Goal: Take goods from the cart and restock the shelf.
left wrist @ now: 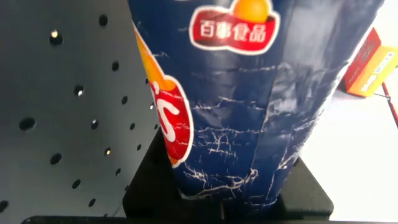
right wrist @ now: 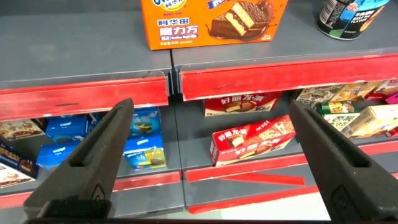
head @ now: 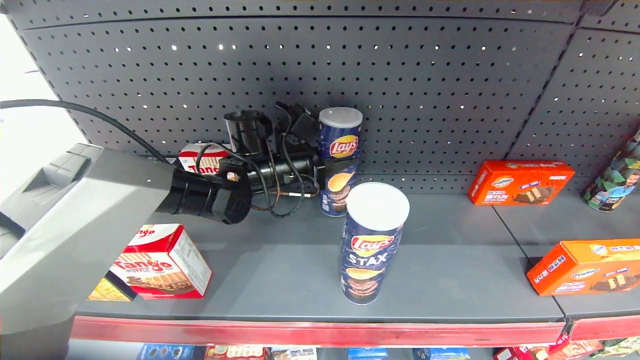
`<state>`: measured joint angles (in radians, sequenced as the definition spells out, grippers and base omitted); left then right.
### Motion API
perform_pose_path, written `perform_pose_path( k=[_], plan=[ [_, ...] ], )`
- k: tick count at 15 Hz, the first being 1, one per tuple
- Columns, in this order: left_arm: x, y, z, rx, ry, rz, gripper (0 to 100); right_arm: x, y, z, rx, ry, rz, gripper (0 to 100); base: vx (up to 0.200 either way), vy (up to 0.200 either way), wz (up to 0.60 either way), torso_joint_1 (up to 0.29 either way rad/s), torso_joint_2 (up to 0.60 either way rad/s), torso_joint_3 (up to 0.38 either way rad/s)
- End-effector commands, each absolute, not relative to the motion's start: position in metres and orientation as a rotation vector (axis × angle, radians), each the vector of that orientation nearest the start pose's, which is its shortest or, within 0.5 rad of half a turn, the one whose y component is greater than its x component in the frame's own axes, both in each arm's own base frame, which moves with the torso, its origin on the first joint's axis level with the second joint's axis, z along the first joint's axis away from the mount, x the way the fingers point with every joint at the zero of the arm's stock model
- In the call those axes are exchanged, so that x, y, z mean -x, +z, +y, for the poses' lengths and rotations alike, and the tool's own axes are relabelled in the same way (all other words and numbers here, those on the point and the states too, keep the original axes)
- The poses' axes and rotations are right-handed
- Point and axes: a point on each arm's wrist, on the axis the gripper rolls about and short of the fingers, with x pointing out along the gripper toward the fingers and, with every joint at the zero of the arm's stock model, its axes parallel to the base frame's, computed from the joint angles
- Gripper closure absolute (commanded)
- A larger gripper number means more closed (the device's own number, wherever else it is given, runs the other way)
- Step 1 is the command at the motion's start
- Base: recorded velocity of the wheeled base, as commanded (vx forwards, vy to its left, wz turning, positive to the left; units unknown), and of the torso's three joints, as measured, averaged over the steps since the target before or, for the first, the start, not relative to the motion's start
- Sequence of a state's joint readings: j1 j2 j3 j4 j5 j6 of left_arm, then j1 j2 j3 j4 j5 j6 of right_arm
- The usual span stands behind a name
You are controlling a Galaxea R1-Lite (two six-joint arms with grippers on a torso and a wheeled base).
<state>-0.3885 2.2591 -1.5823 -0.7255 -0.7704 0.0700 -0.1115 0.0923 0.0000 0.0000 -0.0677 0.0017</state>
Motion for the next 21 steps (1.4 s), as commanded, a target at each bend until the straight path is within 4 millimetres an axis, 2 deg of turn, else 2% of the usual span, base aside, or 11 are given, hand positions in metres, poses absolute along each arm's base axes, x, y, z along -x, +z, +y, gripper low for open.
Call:
perform_pose_path(
  k=[1,10,11,17,21],
  plan=[
    [-0.431,0.183,-0.192,-0.070,-1.154,-0.088,100,0.016,0.077,0.000,-0.004,-0.179,0.095,0,0.000,0.000,0.00,0.000,0.00,0.000],
    [-0.442,0.169,-0.196,-0.076,-1.153,-0.086,100,0.016,0.077,0.000,-0.004,-0.179,0.097,0,0.000,0.000,0.00,0.000,0.00,0.000],
    [-0.442,0.169,-0.196,-0.076,-1.153,-0.087,0,0.016,0.077,0.000,-0.004,-0.179,0.095,0,0.000,0.000,0.00,0.000,0.00,0.000],
    [-0.443,0.173,-0.193,-0.076,-1.146,-0.092,0,0.016,0.077,0.000,-0.004,-0.179,0.097,0,0.000,0.000,0.00,0.000,0.00,0.000],
    [-0.443,0.184,-0.187,-0.076,-1.134,-0.096,0,0.016,0.077,0.000,-0.004,-0.179,0.095,0,0.000,0.000,0.00,0.000,0.00,0.000]
  ],
)
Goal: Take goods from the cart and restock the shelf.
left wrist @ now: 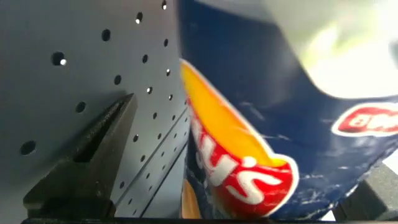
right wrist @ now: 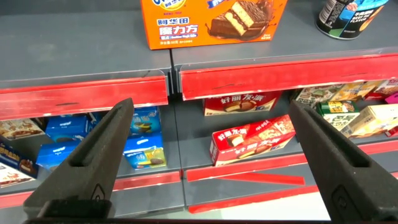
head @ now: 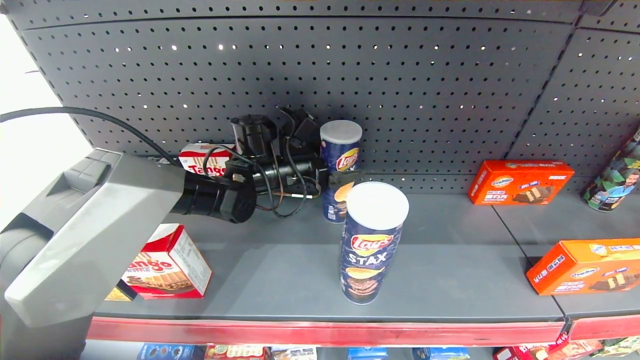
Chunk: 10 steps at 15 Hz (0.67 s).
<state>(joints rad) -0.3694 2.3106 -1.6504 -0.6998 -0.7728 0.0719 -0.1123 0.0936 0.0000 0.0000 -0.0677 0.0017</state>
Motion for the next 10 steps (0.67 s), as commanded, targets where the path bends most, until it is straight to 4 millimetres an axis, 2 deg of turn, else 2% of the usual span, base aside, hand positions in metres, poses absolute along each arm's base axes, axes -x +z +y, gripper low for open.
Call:
perform_pose_path(
  k=[1,5,10],
  plan=[
    [-0.441,0.188,-0.185,-0.078,-1.132,-0.104,0,0.016,0.077,0.000,-0.004,-0.179,0.095,0,0.000,0.000,0.00,0.000,0.00,0.000],
    [-0.433,0.206,-0.182,-0.086,-1.132,-0.136,0,0.016,0.077,0.000,-0.004,-0.179,0.095,0,0.000,0.000,0.00,0.000,0.00,0.000],
    [-0.417,0.227,-0.176,-0.083,-1.133,-0.041,0,0.016,0.077,0.000,-0.004,-0.179,0.097,0,0.000,0.000,0.00,0.000,0.00,0.000]
  ],
)
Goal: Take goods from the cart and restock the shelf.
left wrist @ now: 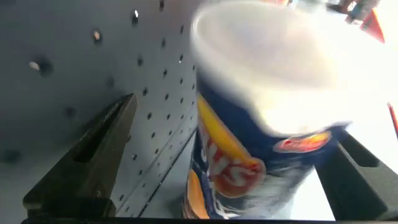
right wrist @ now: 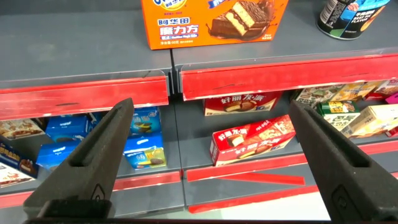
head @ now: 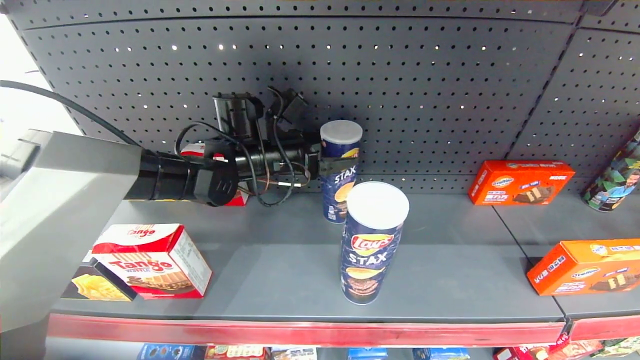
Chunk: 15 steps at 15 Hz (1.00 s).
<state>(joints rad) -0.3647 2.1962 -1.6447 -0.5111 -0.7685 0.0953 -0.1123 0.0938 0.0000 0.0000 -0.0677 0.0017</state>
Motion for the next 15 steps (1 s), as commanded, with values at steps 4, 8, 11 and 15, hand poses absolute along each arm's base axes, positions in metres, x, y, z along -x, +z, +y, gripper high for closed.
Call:
perform_pose_path(
  k=[4,8,11,15],
  plan=[
    [-0.402,0.245,-0.168,-0.089,-1.131,0.004,0,0.016,0.077,0.000,-0.004,-0.179,0.095,0,0.000,0.000,0.00,0.000,0.00,0.000],
    [-0.392,0.253,-0.156,-0.143,-1.109,0.065,0,0.016,0.077,0.000,-0.004,-0.179,0.095,0,0.000,0.000,0.00,0.000,0.00,0.000],
    [-0.385,0.259,-0.153,-0.212,-1.047,0.058,0,0.016,0.077,0.000,-0.004,-0.179,0.097,0,0.000,0.000,0.00,0.000,0.00,0.000],
    [-0.370,0.253,-0.150,-0.323,-0.980,0.056,0,0.016,0.077,0.000,-0.004,-0.179,0.095,0,0.000,0.000,0.00,0.000,0.00,0.000]
  ],
)
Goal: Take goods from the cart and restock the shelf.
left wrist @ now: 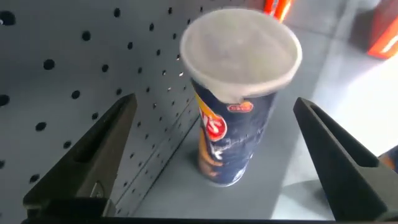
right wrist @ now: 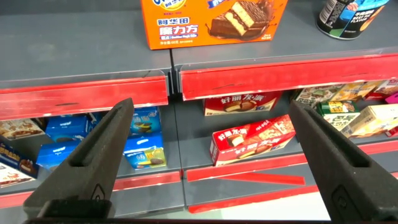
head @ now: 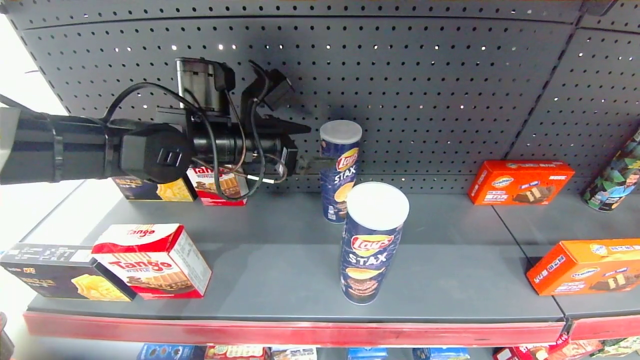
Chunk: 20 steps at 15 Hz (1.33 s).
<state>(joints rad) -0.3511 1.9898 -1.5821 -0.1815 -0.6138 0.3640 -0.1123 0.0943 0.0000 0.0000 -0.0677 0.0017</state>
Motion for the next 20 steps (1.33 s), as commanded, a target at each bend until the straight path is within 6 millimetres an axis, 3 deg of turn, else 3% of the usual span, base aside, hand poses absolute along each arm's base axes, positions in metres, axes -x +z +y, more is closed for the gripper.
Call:
perform_pose_path(
  k=[1,4,7,11,20],
  plan=[
    [-0.368,0.249,-0.149,-0.347,-0.966,0.065,0,0.016,0.077,0.000,-0.004,-0.179,0.095,0,0.000,0.000,0.00,0.000,0.00,0.000],
    [-0.353,0.219,-0.152,-0.425,-0.936,0.147,0,0.016,0.077,0.000,-0.004,-0.179,0.095,0,0.000,0.000,0.00,0.000,0.00,0.000],
    [-0.352,0.221,-0.160,-0.431,-0.923,0.124,0,0.016,0.077,0.000,-0.004,-0.179,0.095,0,0.000,0.000,0.00,0.000,0.00,0.000],
    [-0.363,0.209,-0.171,-0.458,-0.851,0.157,0,0.016,0.077,0.000,-0.004,-0.179,0.095,0,0.000,0.000,0.00,0.000,0.00,0.000],
    [-0.383,0.212,-0.176,-0.436,-0.713,0.165,0,0.016,0.077,0.000,-0.004,-0.179,0.095,0,0.000,0.000,0.00,0.000,0.00,0.000]
  ],
)
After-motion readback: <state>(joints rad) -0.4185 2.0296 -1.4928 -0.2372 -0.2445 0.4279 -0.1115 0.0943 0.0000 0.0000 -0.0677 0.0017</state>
